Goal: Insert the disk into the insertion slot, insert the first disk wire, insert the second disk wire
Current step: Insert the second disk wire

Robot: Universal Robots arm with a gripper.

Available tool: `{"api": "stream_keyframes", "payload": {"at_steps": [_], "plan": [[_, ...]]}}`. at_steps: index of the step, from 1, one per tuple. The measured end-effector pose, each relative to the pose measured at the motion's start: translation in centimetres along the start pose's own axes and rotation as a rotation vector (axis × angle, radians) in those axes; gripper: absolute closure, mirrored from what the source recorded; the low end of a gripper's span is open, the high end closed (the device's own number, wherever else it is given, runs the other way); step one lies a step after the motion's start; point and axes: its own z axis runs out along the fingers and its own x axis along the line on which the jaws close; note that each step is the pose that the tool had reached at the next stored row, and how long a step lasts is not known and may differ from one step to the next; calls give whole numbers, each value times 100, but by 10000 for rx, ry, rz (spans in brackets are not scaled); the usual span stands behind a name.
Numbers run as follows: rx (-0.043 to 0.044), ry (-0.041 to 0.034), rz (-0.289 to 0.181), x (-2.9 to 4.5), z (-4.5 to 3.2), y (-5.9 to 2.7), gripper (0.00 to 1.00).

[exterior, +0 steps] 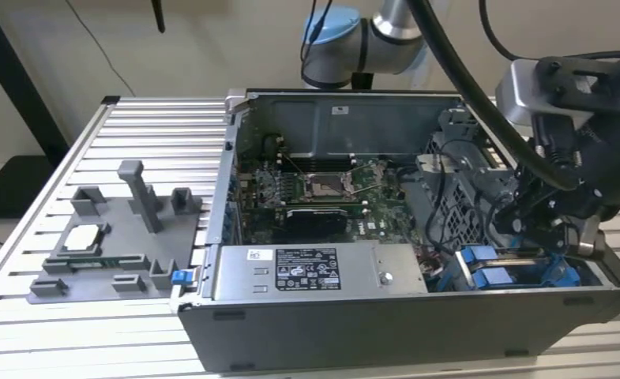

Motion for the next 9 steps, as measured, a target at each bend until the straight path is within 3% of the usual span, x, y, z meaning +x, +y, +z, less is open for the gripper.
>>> {"api": "stream_keyframes", "payload": {"at_steps": [2, 4, 6, 9], "plan": [[89, 208, -56, -11, 13, 3, 100], [141, 352, -141, -23, 29, 6, 100], [161, 420, -280, -26, 51, 8, 100], [243, 450, -548, -37, 84, 13, 100]]}}
